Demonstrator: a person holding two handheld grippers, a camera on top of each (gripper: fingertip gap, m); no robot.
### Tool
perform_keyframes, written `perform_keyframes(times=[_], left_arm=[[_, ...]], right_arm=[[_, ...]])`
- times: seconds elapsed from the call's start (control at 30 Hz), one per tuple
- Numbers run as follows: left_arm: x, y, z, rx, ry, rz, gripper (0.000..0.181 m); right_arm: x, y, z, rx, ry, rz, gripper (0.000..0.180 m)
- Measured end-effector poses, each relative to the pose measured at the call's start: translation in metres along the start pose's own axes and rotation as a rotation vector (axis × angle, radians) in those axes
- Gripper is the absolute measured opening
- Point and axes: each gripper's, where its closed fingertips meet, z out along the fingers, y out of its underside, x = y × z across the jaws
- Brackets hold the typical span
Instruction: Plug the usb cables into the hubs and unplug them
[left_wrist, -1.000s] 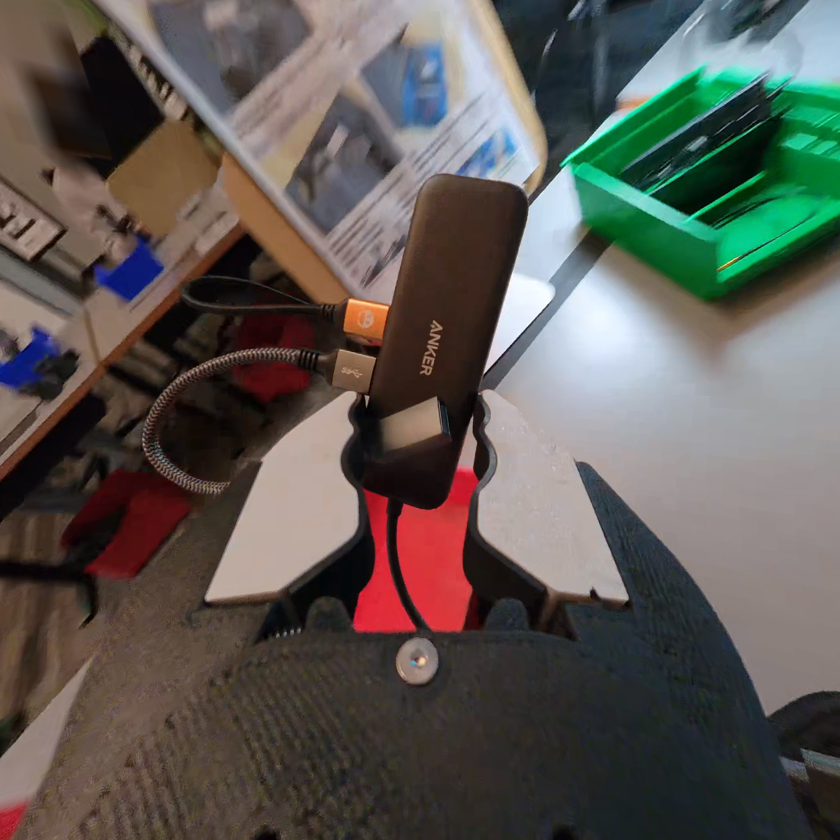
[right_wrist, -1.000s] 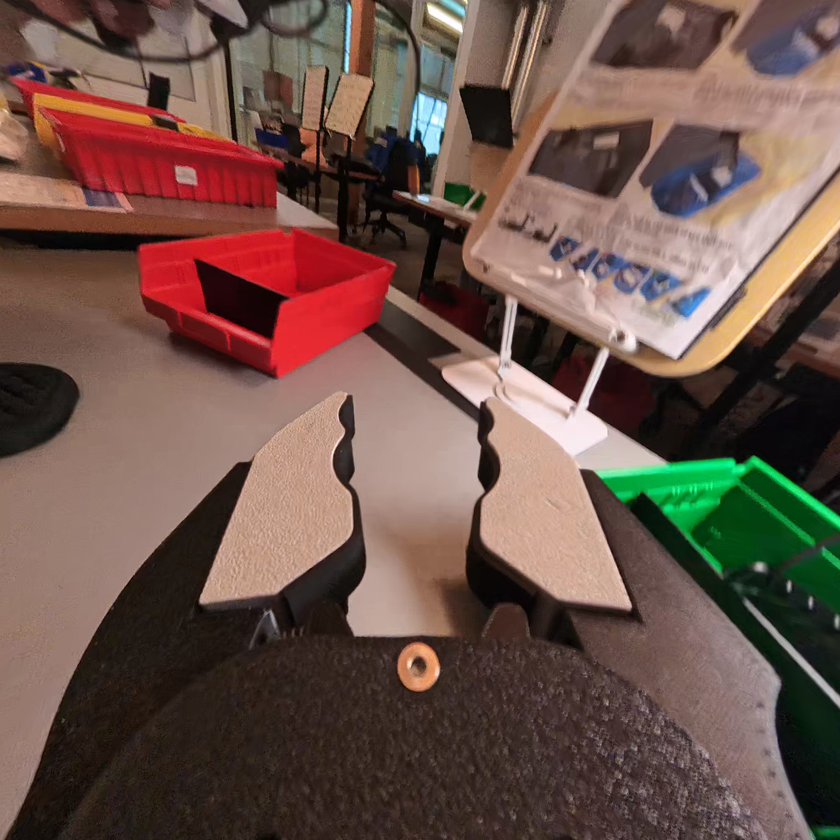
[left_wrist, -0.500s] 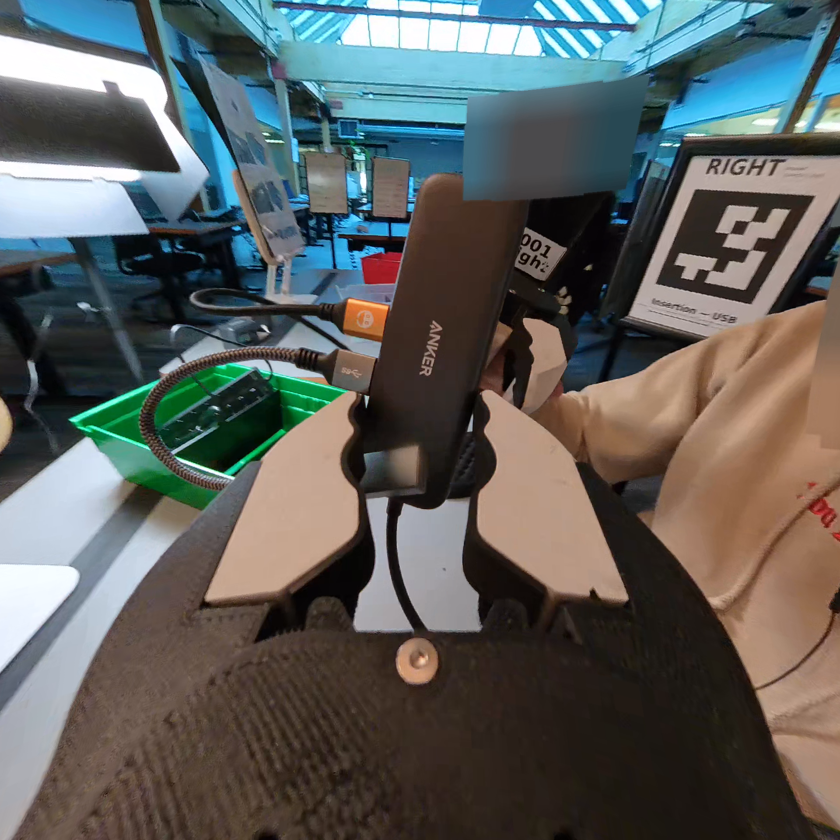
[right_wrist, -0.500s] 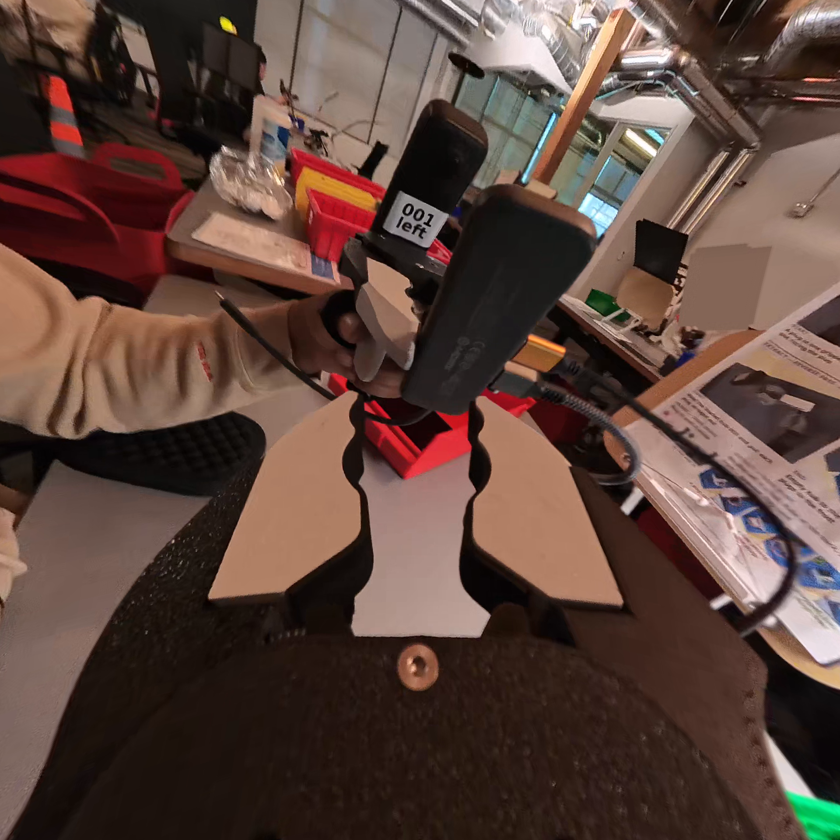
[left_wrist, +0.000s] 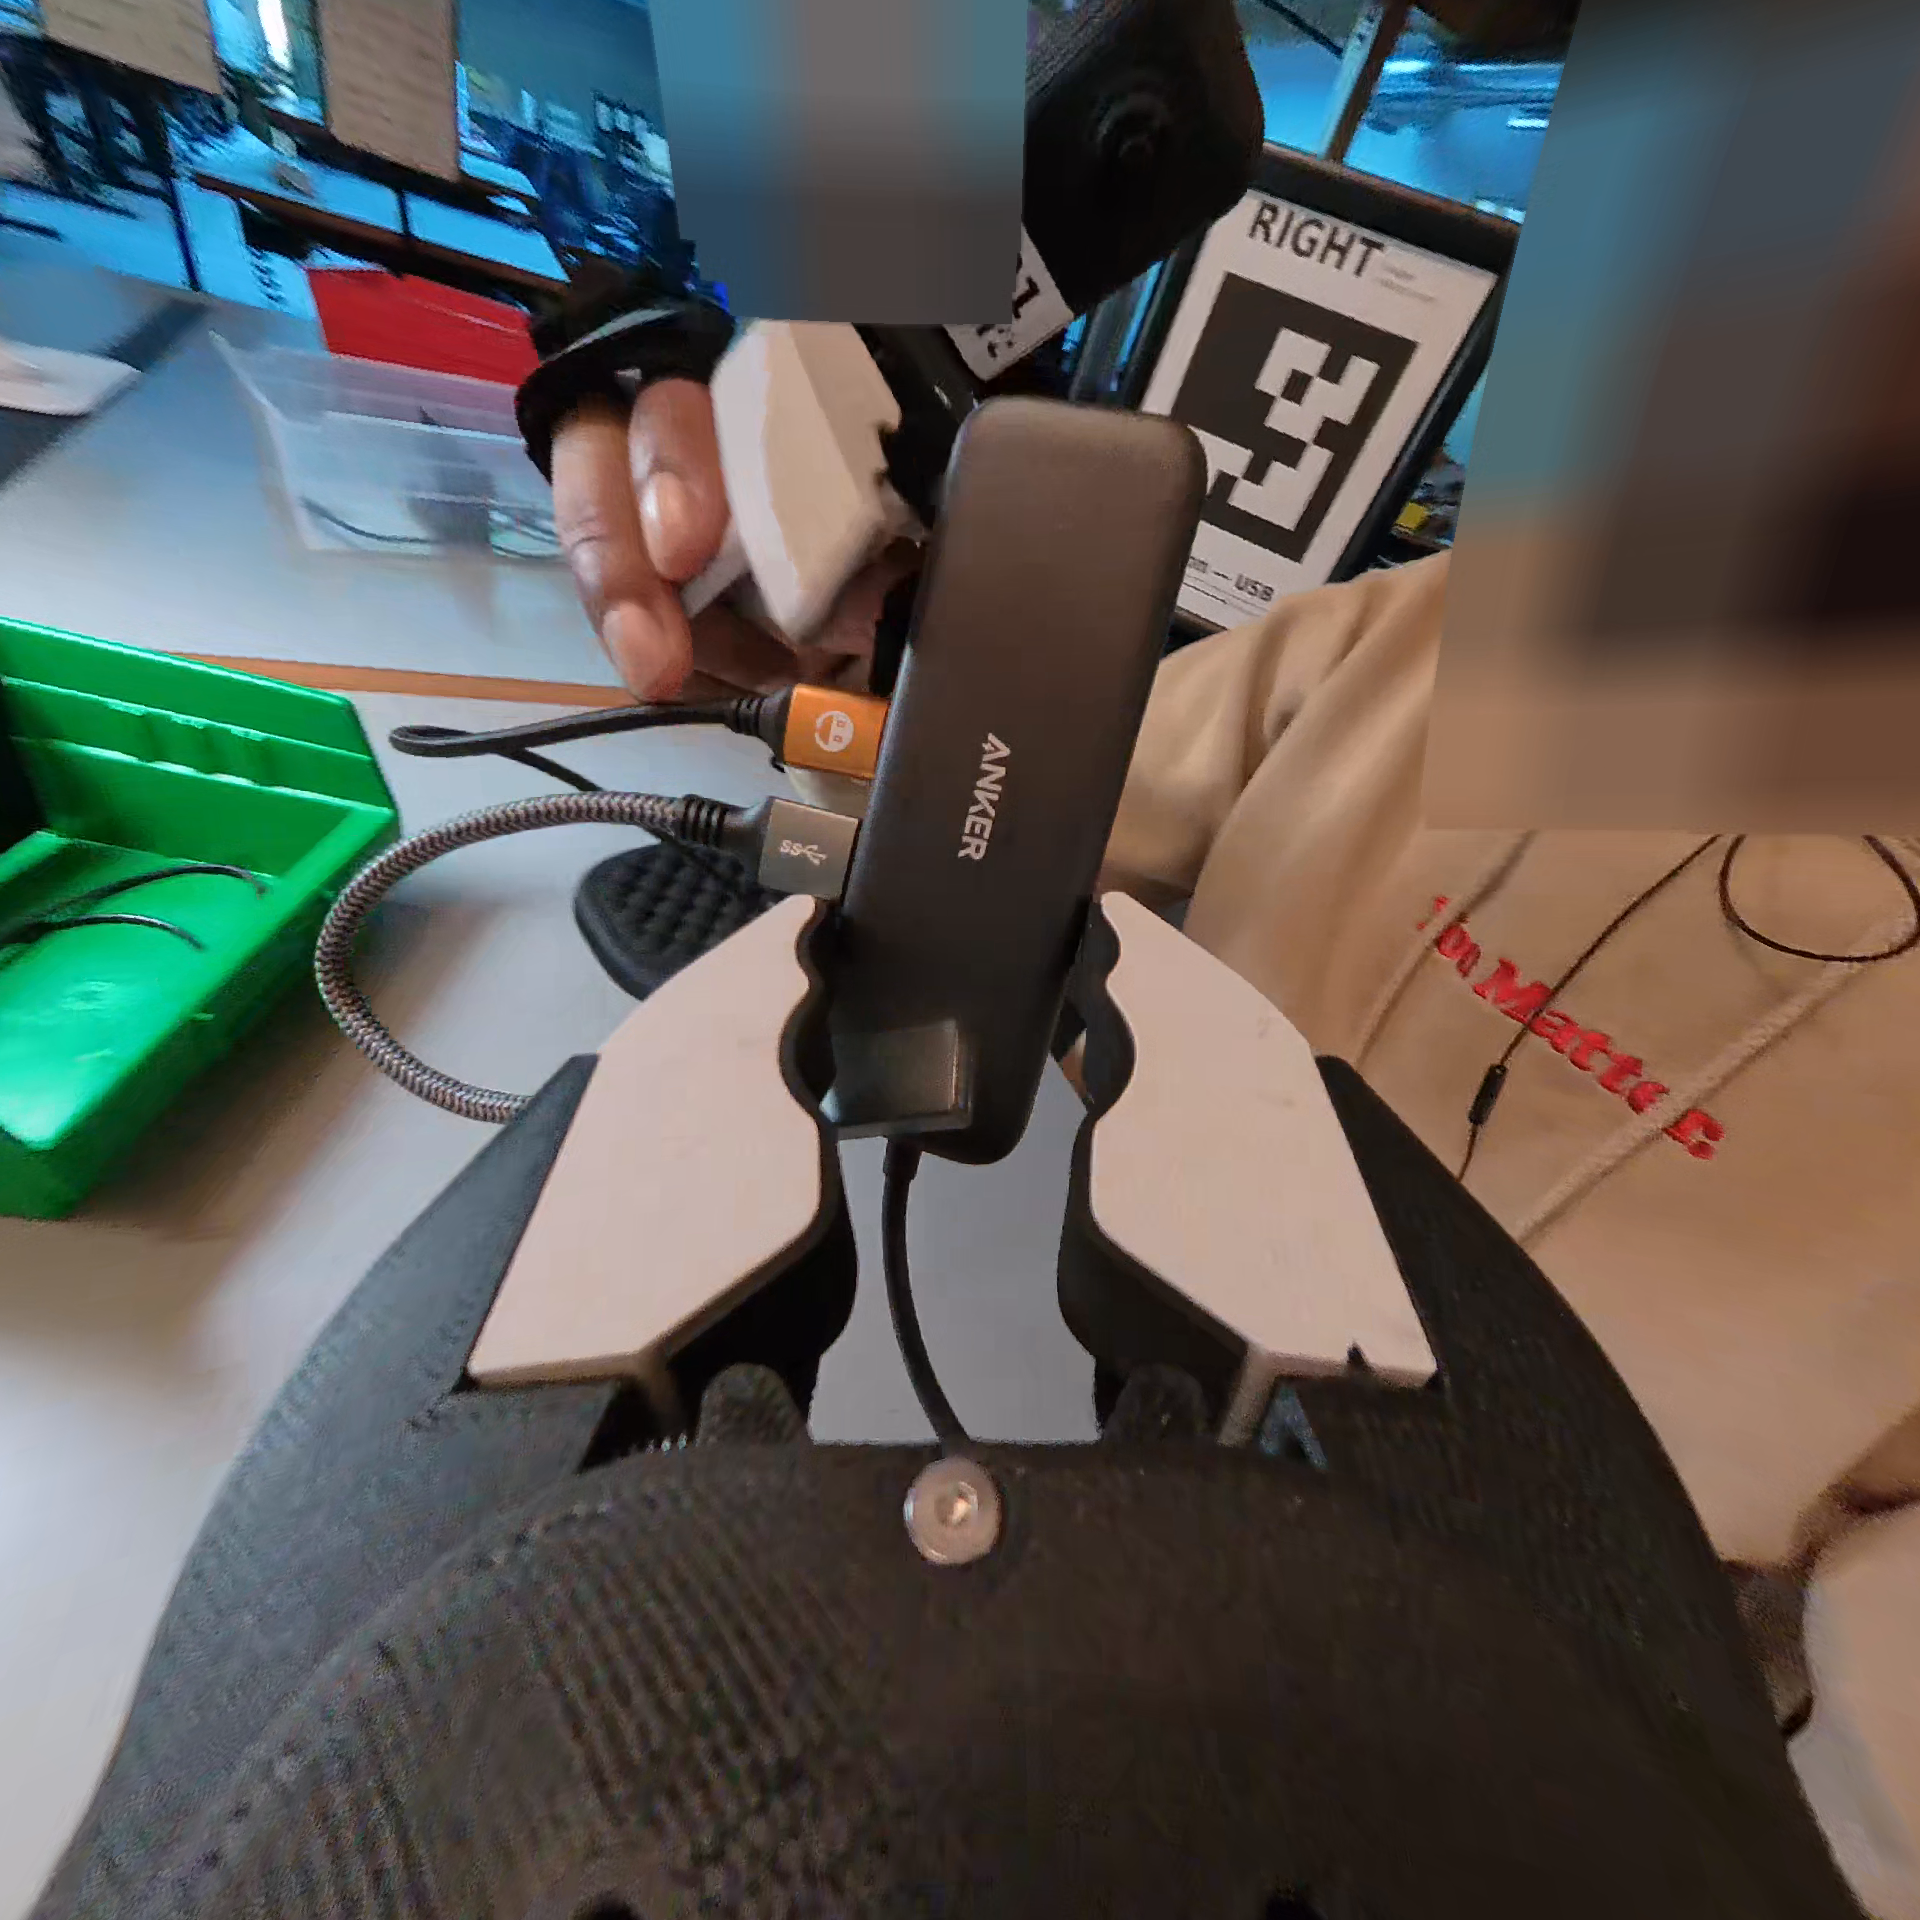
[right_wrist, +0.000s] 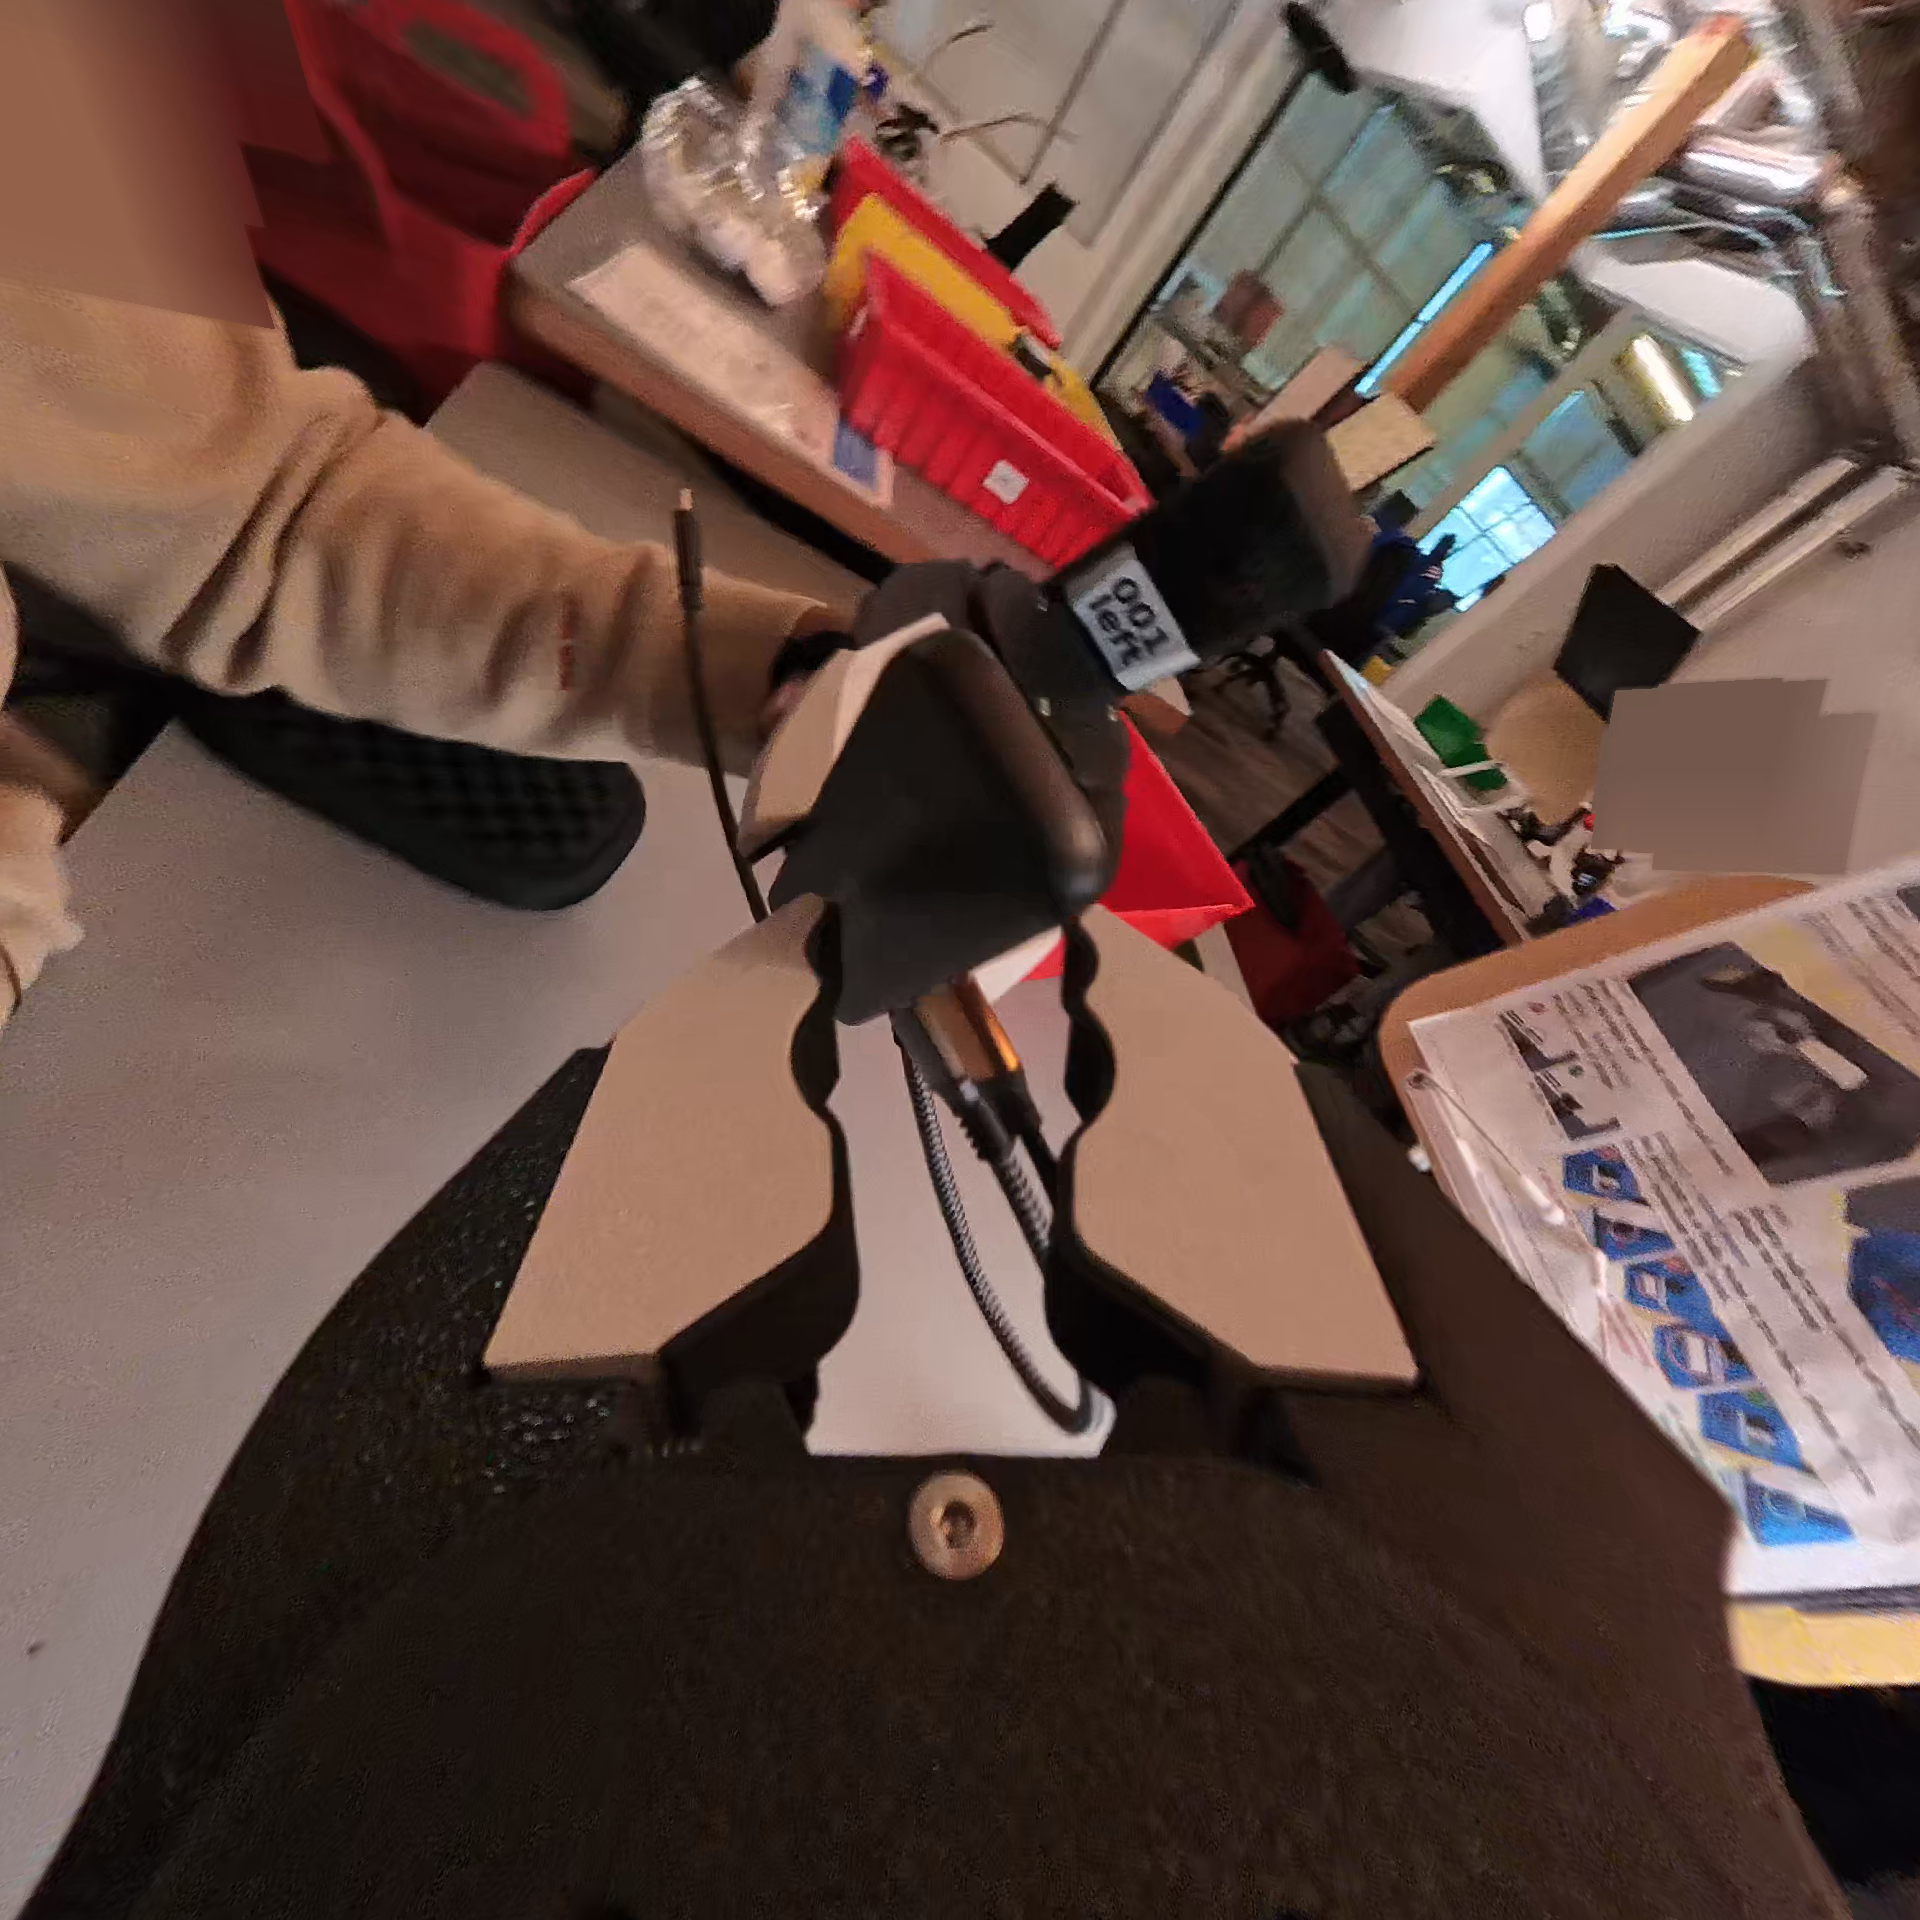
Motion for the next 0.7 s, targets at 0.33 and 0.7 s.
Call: perform_keyframes(times=[0.33,0.7], left_arm=[[-0.020,-0.014,-0.020,-0.011,-0.317,0.139,0.041],[-0.043,0.014,-0.002,-0.387,-0.645,0.475,0.014]], right_arm=[[0.007,0.009,-0.013,-0.039,-0.028,0.087,0.012],[-0.003,0.021,0.008,-0.077,-0.106,0.224,0.012]])
